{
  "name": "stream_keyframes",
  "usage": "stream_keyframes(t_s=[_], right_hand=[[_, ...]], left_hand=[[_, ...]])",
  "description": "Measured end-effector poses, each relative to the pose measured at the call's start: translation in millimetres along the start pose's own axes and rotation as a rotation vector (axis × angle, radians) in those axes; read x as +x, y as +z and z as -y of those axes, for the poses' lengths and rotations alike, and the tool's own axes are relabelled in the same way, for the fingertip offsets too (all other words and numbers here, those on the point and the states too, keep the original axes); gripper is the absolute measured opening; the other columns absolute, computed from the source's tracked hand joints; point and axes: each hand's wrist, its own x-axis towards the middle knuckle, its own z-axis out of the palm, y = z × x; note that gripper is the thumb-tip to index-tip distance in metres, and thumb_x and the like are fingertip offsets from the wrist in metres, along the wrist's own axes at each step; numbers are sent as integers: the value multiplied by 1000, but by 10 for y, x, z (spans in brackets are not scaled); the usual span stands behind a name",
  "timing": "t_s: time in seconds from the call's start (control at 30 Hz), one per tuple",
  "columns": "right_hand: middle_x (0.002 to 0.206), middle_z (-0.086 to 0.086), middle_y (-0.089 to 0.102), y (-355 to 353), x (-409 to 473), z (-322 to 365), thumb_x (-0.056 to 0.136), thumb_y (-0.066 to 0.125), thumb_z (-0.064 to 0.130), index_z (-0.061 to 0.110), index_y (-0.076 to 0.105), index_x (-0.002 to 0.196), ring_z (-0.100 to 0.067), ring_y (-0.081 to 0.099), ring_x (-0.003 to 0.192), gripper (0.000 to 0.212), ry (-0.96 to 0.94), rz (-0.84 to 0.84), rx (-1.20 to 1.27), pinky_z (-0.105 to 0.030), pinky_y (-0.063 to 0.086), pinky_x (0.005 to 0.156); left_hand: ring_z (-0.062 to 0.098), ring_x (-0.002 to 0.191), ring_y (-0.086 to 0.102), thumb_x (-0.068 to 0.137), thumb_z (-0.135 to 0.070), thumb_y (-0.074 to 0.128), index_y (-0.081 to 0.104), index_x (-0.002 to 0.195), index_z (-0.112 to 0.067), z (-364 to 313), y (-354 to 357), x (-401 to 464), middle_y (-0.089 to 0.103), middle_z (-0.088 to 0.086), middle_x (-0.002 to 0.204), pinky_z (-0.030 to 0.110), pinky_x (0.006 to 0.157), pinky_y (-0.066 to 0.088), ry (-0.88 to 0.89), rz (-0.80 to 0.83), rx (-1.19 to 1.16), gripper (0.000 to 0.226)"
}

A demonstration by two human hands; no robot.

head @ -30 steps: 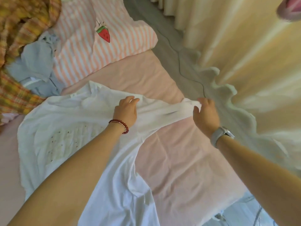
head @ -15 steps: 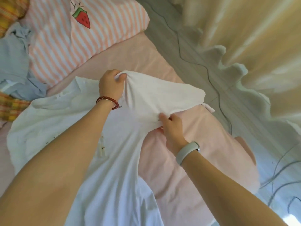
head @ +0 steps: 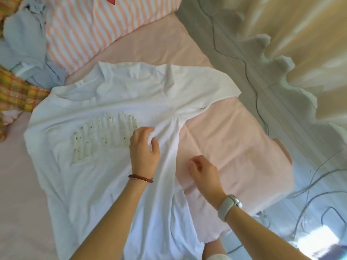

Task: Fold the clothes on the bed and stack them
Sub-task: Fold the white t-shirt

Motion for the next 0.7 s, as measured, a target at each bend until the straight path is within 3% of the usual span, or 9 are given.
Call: stream_keyframes(t_s=[0.13,0.27,0.3,0.37,0.43,0.5,0.57,0.7], right_hand=[[84,-4,63,301,-629,-427,93,47,22,11,60,92,-26,58,80,17,-38,114,-258,-33,43,69],[75,1,57,611,-992,-623,79,44,39,16,61,75,-24,59,70,29,-216,3,-506,-31,46,54],[76,1,58,674,-1048,-649,77,47,42,17,62,77,-24,59,70,29,-228,-44,-572,-32,48,54],[96,0,58,779,-1115,-671,83,53,43,17,60,98,-26,57,91,31,-126,-52,-632,-37,48,70],[116,-1,50,842,-1109,-761,91,48,40,16,50,115,-25,47,110,34,2,-47,-643,-37,41,85],[120,-5,49,883,-1093,-788,94,43,31,13,51,112,-26,44,112,27,28,-88,-590,-37,40,87],[117,-7,51,875,-1101,-767,95,42,23,9,55,105,-27,45,110,21,30,-119,-476,-37,40,86],[101,-6,51,748,-1287,-823,93,46,16,8,56,100,-27,52,96,15,-89,-249,-271,-37,44,77]], left_hand=[[24,85,56,85,-24,42,62,104,-6,115,-142,-901,54,3,98,34,75,47,-113,28,-4,33],[19,77,54,86,-5,52,62,105,-7,206,-236,-1454,44,-6,97,29,65,45,-291,52,-22,21],[19,77,54,85,-1,54,62,104,-7,226,-248,-1558,44,-6,97,30,65,46,-310,71,-21,21],[18,79,54,85,1,55,61,105,-6,266,-273,-1727,45,-4,96,31,68,48,-317,109,-32,22],[21,88,56,86,-1,53,61,108,-5,308,-284,-1871,51,2,100,29,75,47,-314,161,-48,24],[26,99,56,87,-1,52,60,112,-4,325,-316,-2004,55,8,108,29,83,45,-295,200,-54,27],[29,104,54,85,1,51,59,113,-3,322,-363,-2125,55,12,111,30,90,42,-220,194,-46,30],[29,101,53,83,2,53,62,107,-7,289,-412,-2280,53,10,109,28,85,41,-124,147,-39,28]])
